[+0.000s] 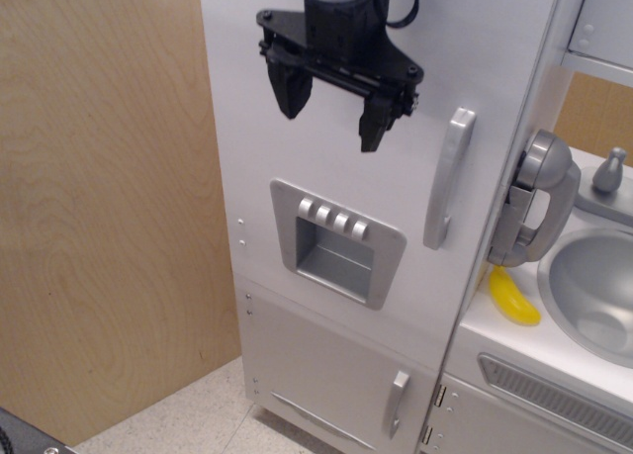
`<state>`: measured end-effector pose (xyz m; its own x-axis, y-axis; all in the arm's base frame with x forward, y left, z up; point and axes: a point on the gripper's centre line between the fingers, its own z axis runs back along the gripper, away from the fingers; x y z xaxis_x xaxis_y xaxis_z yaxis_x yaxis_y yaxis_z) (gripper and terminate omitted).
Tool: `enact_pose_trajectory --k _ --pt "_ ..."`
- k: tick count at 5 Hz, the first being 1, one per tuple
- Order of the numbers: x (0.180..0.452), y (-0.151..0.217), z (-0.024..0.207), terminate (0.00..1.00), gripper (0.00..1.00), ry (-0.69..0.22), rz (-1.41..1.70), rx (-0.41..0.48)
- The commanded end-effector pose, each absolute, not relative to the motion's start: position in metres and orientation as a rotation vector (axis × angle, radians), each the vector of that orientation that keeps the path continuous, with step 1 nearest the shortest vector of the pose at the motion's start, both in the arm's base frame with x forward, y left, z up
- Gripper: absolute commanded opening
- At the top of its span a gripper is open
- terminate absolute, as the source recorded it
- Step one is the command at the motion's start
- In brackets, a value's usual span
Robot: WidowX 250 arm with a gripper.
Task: Open fridge
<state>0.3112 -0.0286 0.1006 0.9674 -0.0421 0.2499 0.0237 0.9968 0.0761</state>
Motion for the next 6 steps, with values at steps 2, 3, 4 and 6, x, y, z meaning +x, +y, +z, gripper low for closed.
enact_pose_trajectory --k 2,3,4,6 --pt "0.356 -0.071 0.094 0.00 1.00 -0.350 0.004 0.071" --pt "0.360 -0.074 0.091 0.00 1.00 -0.383 0.018 0.087" --pt "0.363 -0.072 0.090 0.00 0.00 -0.432 0.027 0.099" --pt "0.354 -0.064 0.092 0.00 0.00 -0.473 0.047 0.064"
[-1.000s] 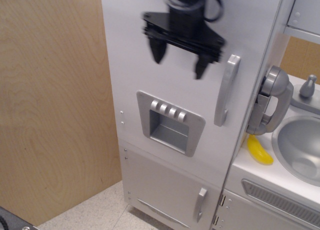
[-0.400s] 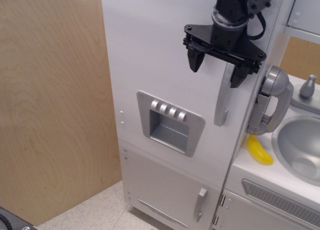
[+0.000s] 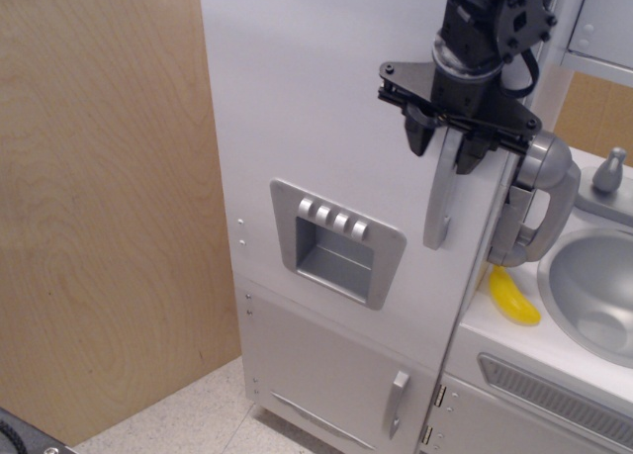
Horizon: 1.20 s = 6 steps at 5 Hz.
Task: Open fridge
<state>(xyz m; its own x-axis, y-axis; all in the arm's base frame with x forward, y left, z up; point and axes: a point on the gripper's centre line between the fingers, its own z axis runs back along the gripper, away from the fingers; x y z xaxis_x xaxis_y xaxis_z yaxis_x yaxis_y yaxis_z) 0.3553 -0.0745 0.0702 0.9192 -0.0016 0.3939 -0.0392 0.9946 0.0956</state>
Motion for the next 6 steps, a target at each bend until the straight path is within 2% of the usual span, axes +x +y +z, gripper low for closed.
enact_pose_trajectory --k 1,2,3,4,6 --pt "0.345 -0.057 0.093 0.00 0.00 -0.474 0.041 0.052" --pt "0.322 -0.039 0.097 0.00 0.00 -0.476 0.009 0.058" --pt "0.303 -0.023 0.102 0.00 1.00 -0.454 -0.009 0.091" --pt "0.288 -0.020 0.104 0.00 1.00 -0.385 -0.006 0.091" --pt "0.260 -0.051 0.095 0.00 1.00 -0.305 -0.123 0.057"
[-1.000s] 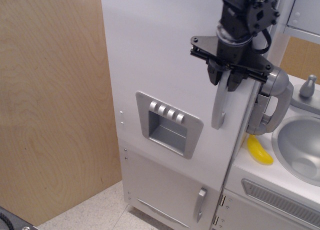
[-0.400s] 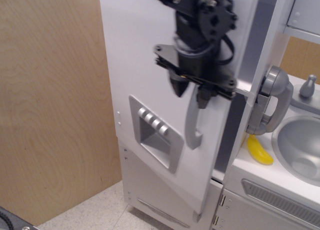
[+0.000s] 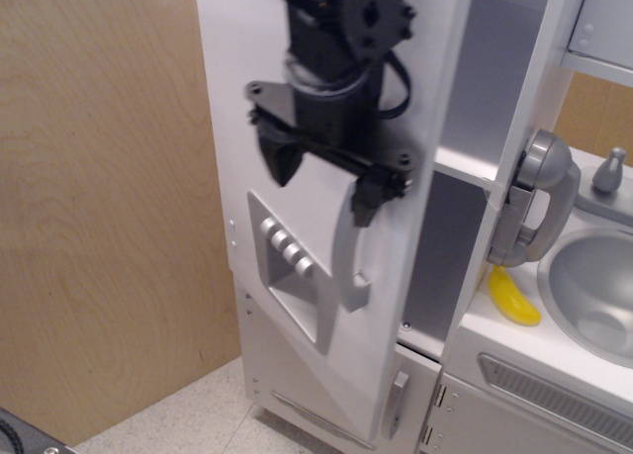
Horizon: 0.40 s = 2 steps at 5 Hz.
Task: Open fridge
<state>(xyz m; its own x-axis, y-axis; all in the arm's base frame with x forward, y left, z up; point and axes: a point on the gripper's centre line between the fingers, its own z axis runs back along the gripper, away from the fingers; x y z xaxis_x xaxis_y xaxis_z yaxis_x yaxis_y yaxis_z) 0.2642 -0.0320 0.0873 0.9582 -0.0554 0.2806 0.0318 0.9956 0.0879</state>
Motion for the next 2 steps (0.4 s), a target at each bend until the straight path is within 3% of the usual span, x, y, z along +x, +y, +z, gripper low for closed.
enact_pose_trajectory --k 1,2 --pt "0.252 -0.073 0.097 0.00 1.00 -0.297 -0.174 0.035" --pt "0.238 -0.090 0.102 0.00 1.00 -0.339 -0.214 0.044"
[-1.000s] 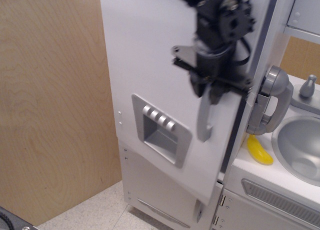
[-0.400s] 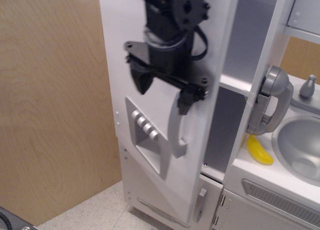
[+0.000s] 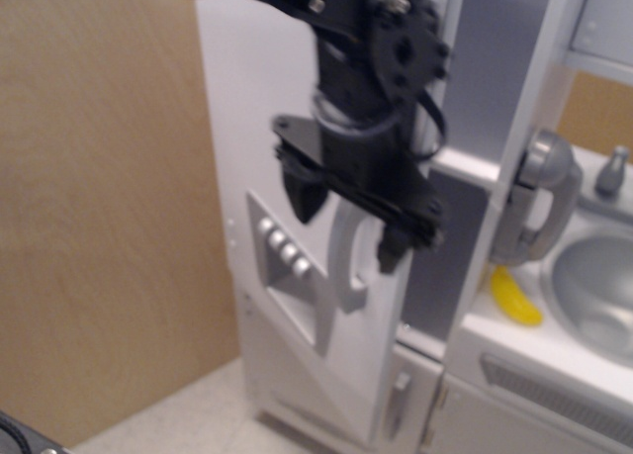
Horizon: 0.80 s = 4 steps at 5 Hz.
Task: Open fridge
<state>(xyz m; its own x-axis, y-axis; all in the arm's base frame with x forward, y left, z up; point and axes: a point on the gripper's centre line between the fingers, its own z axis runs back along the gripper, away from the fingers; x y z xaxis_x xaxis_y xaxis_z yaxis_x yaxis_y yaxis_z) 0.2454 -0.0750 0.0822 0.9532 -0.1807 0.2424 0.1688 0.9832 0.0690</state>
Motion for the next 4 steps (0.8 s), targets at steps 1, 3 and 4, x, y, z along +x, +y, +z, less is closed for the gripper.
enact_pose_trajectory --k 1,3,4 --pt "0.232 -0.113 0.094 0.00 1.00 -0.297 -0.246 0.023" --pt "0.268 -0.160 0.077 0.00 1.00 -0.273 -0.212 0.014" --pt "0.290 -0.168 0.074 0.00 1.00 -0.297 -0.204 0.015"
